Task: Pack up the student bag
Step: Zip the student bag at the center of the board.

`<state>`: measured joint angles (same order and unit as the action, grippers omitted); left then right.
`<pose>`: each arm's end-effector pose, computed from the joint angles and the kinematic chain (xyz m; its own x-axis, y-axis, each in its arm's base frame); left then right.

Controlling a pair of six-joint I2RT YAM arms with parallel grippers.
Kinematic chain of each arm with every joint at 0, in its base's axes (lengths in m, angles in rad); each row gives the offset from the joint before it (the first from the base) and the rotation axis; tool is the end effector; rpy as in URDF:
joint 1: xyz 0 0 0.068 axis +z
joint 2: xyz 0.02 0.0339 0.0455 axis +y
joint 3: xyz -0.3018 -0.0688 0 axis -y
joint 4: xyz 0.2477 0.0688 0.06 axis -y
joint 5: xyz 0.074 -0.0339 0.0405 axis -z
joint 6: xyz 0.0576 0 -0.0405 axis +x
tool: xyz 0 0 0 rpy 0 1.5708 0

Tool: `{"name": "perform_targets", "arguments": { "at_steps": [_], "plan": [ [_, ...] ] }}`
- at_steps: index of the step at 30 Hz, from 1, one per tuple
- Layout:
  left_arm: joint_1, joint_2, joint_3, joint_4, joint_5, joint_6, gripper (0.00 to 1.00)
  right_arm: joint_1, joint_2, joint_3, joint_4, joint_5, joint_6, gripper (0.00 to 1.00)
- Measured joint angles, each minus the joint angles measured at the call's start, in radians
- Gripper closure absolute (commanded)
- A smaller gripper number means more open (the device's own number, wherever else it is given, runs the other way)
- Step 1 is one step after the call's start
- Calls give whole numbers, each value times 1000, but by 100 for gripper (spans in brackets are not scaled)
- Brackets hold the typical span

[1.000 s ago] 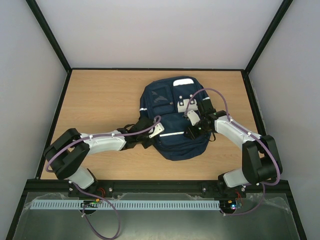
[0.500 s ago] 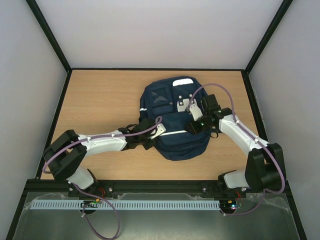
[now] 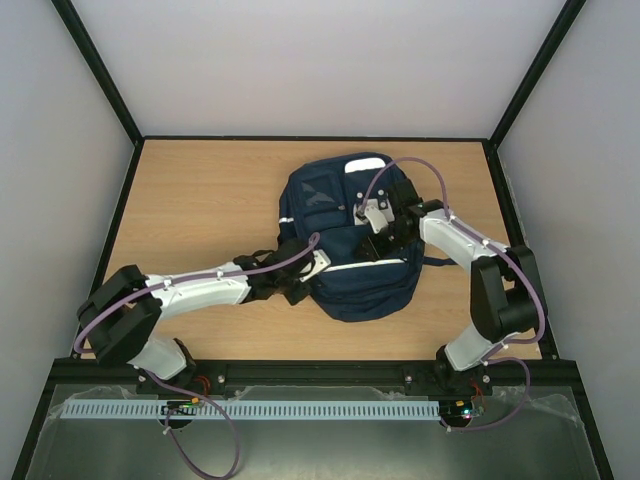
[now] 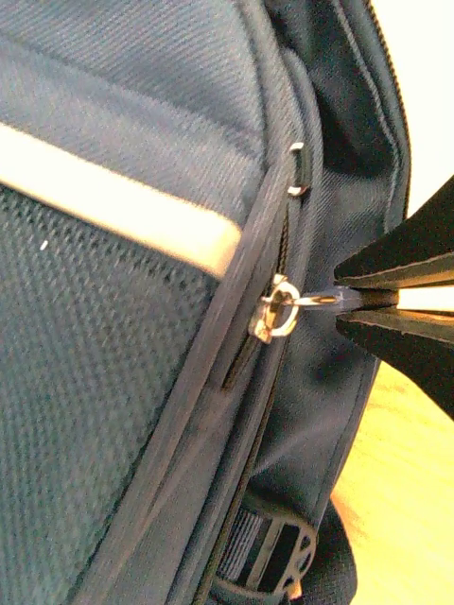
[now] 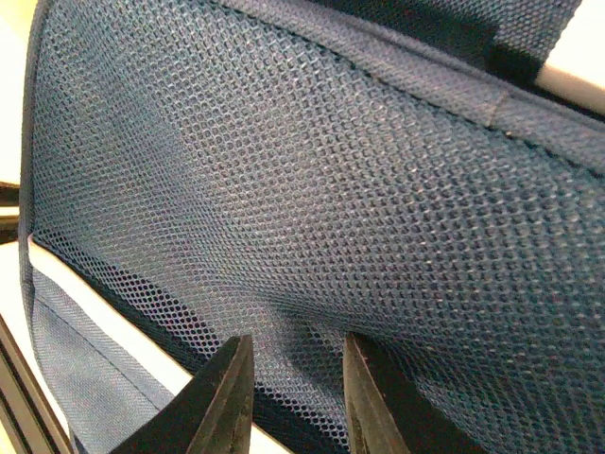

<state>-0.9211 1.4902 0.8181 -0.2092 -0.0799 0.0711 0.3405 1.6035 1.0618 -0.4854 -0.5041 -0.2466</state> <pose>0.1915 -0.2445 0.2056 -0.4114 0.6585 -0.6302 0.7942 0.5982 0.1066 0.3087 0.1389 0.2323 -0.6534 -0.4583 -0.6026 -0.7089 0.6497 0.2746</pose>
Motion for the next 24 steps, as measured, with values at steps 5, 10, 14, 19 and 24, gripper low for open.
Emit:
{"name": "perform_targets", "arguments": {
  "at_steps": [5,10,14,19,24],
  "plan": [
    [-39,0,0,-30,1,-18,98,-1,22,2,9,-16,27,74],
    [-87,21,0,-46,-2,-27,98,-1,45,3,13,-31,37,74],
    [-146,87,38,-60,-10,-27,98,-2,53,3,13,-40,39,74],
    [-211,151,121,-78,-16,-22,98,-4,57,1,14,-45,39,74],
    [-235,211,206,-94,-3,-12,98,-8,57,1,23,-41,39,74]
  ]
}}
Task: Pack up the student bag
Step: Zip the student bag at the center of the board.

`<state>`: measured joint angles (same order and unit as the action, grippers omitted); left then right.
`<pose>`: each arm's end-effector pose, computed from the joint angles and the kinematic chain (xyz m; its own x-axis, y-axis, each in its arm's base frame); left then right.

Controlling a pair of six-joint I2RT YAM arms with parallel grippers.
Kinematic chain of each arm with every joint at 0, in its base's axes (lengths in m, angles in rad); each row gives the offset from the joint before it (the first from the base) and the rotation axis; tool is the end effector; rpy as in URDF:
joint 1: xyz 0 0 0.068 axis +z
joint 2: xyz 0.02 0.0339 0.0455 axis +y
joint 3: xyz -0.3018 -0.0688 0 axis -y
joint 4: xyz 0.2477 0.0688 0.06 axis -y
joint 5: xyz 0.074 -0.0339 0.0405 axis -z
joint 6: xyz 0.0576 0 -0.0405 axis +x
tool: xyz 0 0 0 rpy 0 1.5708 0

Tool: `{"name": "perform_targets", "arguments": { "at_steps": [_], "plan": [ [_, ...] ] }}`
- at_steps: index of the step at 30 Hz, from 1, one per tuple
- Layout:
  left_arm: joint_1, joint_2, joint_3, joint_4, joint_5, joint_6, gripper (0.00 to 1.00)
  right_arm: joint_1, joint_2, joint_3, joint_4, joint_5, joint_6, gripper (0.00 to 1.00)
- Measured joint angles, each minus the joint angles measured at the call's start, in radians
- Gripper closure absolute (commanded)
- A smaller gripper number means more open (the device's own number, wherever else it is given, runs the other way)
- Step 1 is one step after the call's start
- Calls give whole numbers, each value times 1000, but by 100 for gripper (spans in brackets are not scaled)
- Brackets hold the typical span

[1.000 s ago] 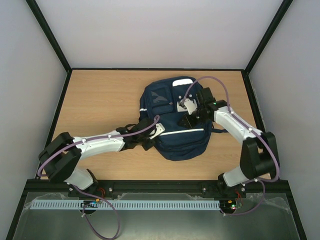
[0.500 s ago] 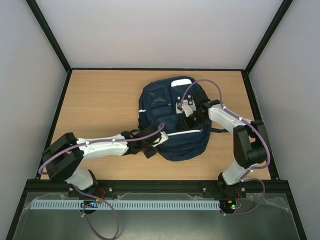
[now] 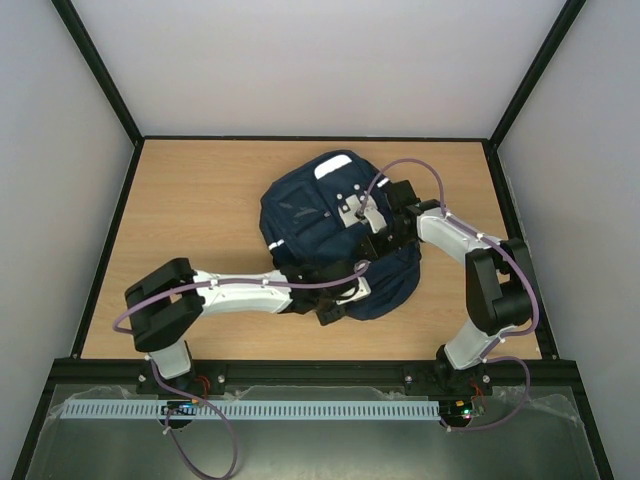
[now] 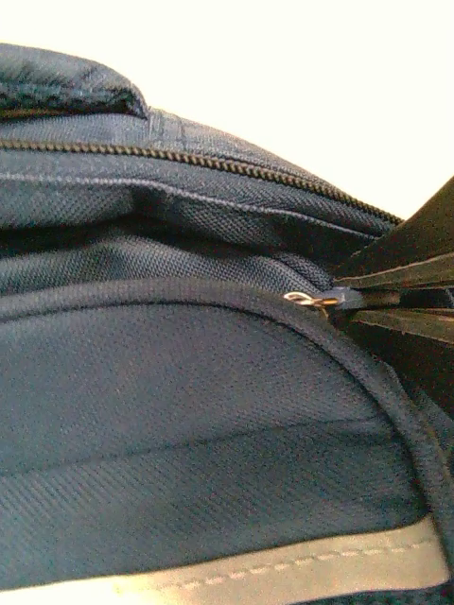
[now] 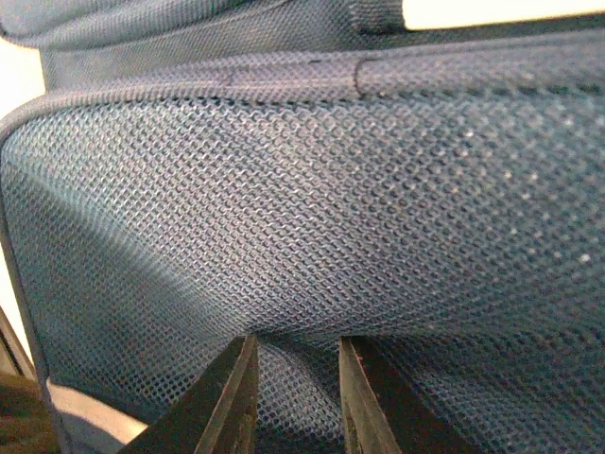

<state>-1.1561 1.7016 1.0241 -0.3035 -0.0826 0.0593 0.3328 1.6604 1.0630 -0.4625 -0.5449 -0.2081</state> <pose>0.1506 -0.3304 0.1950 -0.2813 0.7856 -0.5511 0.9119 0.3977 0.1014 0.3171 0.1412 0.2168 -0.6994 -0.4287 -0.5718 -0.6781 0.6509 0.3414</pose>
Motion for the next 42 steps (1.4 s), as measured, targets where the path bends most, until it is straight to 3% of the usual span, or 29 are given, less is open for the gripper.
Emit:
{"name": "perform_targets", "arguments": {
  "at_steps": [9,13,16,28,42],
  "plan": [
    [-10,145,146,7,31,-6,96,-8,-4,3,14,32,-2,76],
    [-10,183,203,14,49,-12,71,-44,-9,29,-14,32,-6,73],
    [-19,175,224,21,68,12,62,-79,-36,45,-42,37,-18,70],
    [2,-80,135,-24,26,207,56,-166,-370,14,-145,126,-92,67],
    [40,13,85,105,-79,461,62,-170,-484,-43,-232,147,-98,65]
  ]
}}
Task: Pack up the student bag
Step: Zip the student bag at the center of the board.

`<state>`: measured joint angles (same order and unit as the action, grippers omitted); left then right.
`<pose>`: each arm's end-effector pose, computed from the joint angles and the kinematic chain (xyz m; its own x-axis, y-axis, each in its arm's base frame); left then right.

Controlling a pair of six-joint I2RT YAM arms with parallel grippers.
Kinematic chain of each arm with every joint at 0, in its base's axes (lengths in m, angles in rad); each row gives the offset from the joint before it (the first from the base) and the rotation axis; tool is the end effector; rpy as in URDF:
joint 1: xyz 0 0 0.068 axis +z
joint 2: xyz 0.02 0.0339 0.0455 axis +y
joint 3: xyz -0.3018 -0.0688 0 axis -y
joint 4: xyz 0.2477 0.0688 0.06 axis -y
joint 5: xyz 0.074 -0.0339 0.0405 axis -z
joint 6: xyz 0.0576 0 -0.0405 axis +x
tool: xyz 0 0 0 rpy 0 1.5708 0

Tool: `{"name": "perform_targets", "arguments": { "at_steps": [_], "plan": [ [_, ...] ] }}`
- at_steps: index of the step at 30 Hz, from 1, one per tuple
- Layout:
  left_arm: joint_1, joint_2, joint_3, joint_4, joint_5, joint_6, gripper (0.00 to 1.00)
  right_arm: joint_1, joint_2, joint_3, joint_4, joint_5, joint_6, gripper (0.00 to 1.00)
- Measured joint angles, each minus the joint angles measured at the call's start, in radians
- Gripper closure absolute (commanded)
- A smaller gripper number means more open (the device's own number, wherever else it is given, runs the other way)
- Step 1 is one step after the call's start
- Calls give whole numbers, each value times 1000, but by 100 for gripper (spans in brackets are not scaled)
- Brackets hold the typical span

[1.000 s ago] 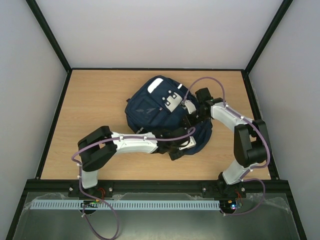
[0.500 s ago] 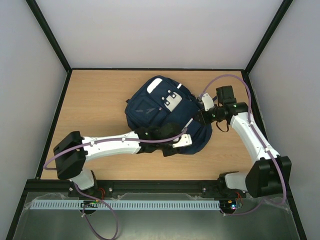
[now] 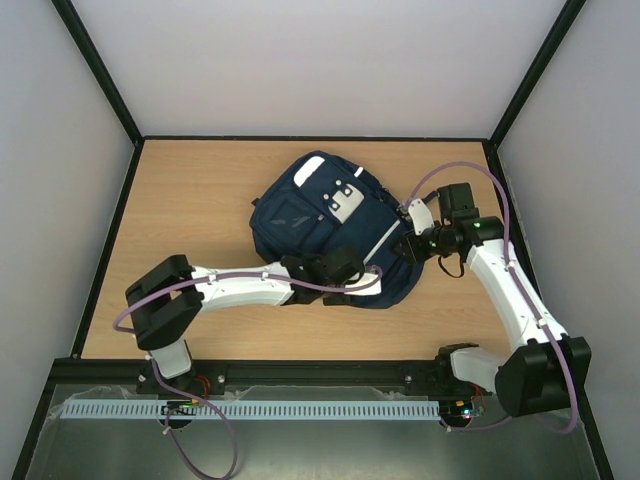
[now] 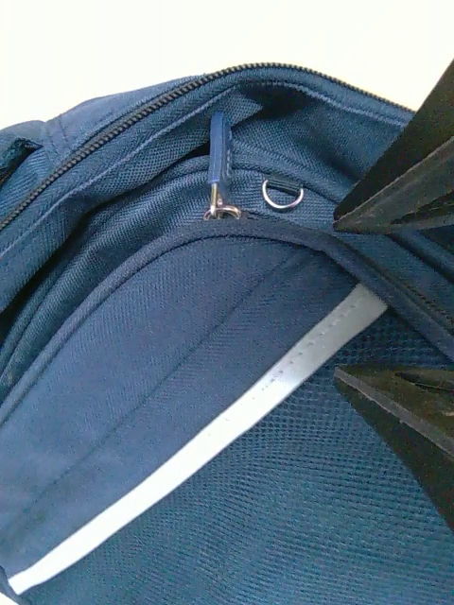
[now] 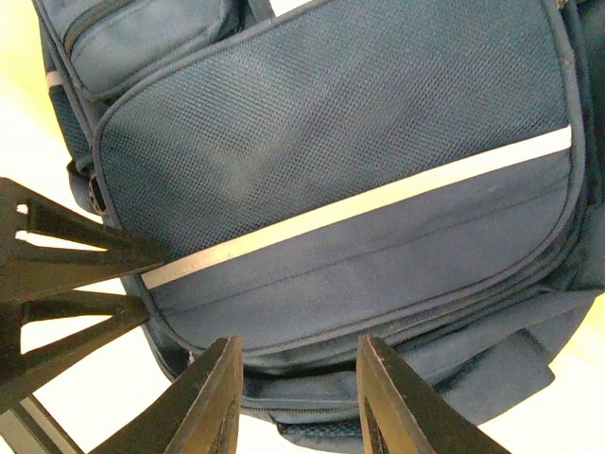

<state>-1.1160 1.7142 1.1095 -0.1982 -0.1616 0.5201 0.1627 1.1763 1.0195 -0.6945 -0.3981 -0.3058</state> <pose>0.1805 -0.3480 0.2266 0.1420 0.8262 -0.5452 0.8838 0.1422 0.4456 0.2350 0.0612 0.3171 -0.5869 -0.3776 -0.7162 -0.6062 0.7913 0.0797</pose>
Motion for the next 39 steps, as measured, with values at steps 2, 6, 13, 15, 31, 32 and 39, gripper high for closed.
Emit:
{"name": "perform_targets", "arguments": {
  "at_steps": [2,6,13,15,31,32,39],
  "plan": [
    [0,19,0,18,0,26,67,0,0,-4,-6,0,0,65],
    [0,61,2,39,-8,63,87,0,0,-14,-12,3,0,65],
    [32,79,2,116,43,56,98,0,-7,-21,-14,35,2,65],
    [55,79,2,144,92,27,98,0,-10,-23,-14,48,2,65],
    [147,203,138,304,317,-331,98,0,9,-131,74,81,-40,59],
    [148,206,139,311,322,-350,98,0,19,-140,87,84,-50,58],
    [159,208,138,343,351,-418,98,0,62,-177,154,80,-96,60]
  ]
}}
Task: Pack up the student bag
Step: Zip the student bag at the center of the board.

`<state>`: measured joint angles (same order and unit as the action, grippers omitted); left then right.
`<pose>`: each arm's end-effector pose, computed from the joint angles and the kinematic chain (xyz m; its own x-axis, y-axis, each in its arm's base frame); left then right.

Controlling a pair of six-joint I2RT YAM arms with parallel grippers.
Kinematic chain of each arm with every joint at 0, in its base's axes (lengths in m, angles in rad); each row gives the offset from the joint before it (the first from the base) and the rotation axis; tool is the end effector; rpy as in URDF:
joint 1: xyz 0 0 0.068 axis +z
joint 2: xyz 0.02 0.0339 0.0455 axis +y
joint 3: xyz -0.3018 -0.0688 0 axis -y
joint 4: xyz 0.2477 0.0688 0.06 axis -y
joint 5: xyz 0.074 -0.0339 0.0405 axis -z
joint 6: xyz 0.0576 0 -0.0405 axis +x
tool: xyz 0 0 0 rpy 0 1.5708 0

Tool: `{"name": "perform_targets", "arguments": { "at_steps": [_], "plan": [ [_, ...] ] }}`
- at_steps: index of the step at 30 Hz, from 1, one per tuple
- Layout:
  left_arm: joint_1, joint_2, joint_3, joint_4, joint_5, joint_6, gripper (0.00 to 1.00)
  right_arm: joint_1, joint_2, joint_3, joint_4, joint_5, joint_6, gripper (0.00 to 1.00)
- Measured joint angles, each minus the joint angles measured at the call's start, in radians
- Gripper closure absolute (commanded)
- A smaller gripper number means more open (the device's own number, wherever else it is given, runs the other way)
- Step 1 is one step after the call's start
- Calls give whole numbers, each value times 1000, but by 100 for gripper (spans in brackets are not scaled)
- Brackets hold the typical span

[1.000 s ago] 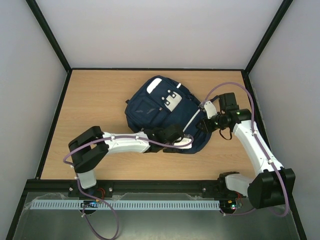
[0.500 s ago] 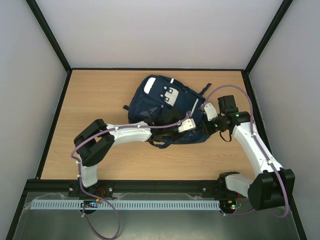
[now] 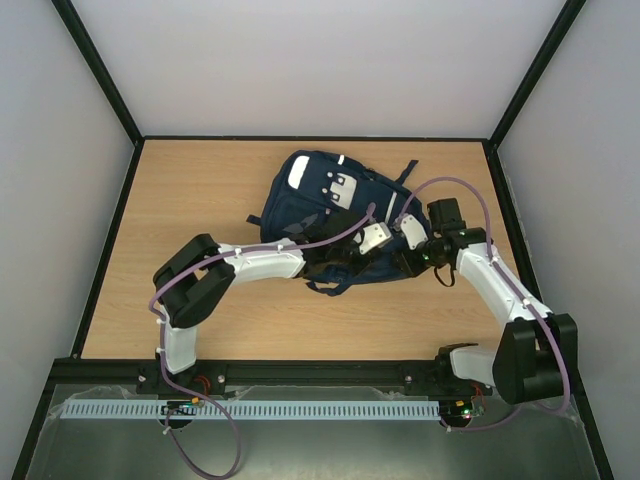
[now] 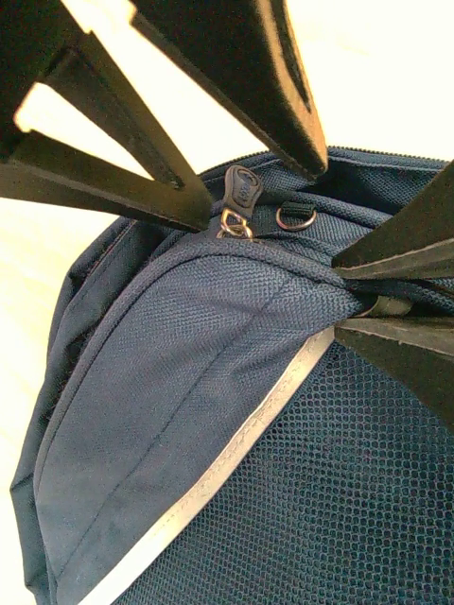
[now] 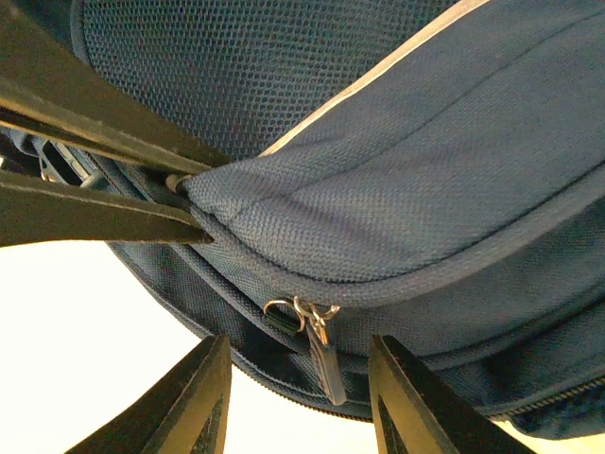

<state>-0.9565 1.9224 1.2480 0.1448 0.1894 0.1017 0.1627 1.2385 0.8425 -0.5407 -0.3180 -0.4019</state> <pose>0.2606 -0.3883 0.2231 -0.1987 0.4547 -0.8682 0.9211 0.3892 -0.0070 0.2433 0.0582 0.2549 -0.5999 -0.4750 -0.6438 -0.6208 0.7840 0.0001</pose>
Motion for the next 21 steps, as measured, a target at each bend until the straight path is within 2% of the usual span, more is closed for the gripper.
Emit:
{"name": "perform_targets", "arguments": {
  "at_steps": [9,13,21],
  "plan": [
    [9,0,-4,14,25,-24,98,0,24,-32,52,-17,-41,78],
    [11,0,-6,15,27,-24,98,0,28,-34,69,-16,-48,97],
    [11,-14,-36,30,25,-17,98,-1,40,-15,42,9,-111,99]
  ]
}}
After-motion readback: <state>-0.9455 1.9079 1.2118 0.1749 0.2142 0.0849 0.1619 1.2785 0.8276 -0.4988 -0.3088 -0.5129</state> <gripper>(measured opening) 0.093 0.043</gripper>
